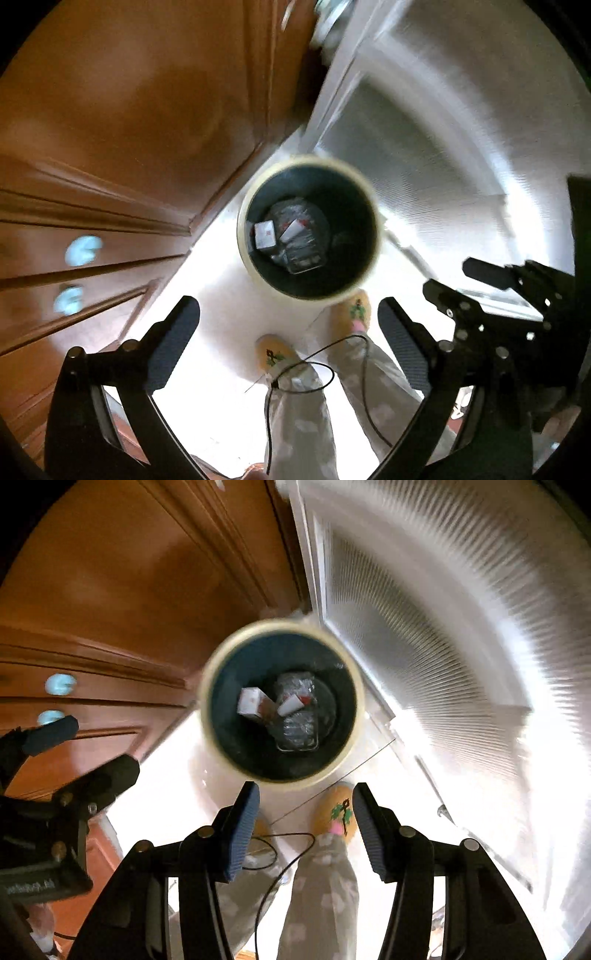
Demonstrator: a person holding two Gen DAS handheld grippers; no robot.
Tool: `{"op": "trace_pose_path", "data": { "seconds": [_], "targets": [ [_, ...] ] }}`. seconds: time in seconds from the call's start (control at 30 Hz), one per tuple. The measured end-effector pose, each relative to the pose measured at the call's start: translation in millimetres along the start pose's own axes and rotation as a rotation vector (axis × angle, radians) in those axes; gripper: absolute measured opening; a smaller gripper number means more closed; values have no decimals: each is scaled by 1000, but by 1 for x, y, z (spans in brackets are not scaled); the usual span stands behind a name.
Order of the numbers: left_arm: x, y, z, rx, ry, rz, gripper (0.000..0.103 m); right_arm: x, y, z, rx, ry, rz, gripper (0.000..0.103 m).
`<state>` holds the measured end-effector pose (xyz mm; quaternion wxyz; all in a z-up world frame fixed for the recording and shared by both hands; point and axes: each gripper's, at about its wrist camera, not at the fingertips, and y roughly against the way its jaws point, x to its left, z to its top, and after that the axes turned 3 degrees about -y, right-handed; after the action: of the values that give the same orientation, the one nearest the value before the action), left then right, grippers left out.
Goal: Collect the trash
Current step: 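Carry both items over the floor bin and open both grippers to drop them, then move both tools back to the counter toward the remaining trash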
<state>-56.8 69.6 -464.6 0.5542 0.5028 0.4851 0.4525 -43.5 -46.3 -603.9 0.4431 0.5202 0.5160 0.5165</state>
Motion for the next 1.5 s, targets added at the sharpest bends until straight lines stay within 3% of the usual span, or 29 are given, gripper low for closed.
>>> {"op": "trace_pose_path", "data": {
  "seconds": [0.13,0.33,0.57,0.73,0.9,1.2,1.5],
  "targets": [
    [-11,93,-14,-66,-22,-18,96,-15,103,-10,-75,-12,-1,54],
    [-25,209,-8,-198,-42,-40,96,-11,220,-18,-197,-15,6,53],
    [-29,327,16,-362,-65,-60,96,-10,386,-31,-365,9,27,53],
    [-37,405,37,-476,-117,-41,96,-5,463,-24,-497,4,15,53],
    [-54,464,60,-549,-199,-39,95,-14,532,-12,-596,-45,72,53],
    [-89,509,133,-626,-252,-27,94,-55,577,53,-629,-83,104,53],
    [-109,475,239,-588,-204,-8,94,-115,498,181,-545,-178,221,53]
  ]
}}
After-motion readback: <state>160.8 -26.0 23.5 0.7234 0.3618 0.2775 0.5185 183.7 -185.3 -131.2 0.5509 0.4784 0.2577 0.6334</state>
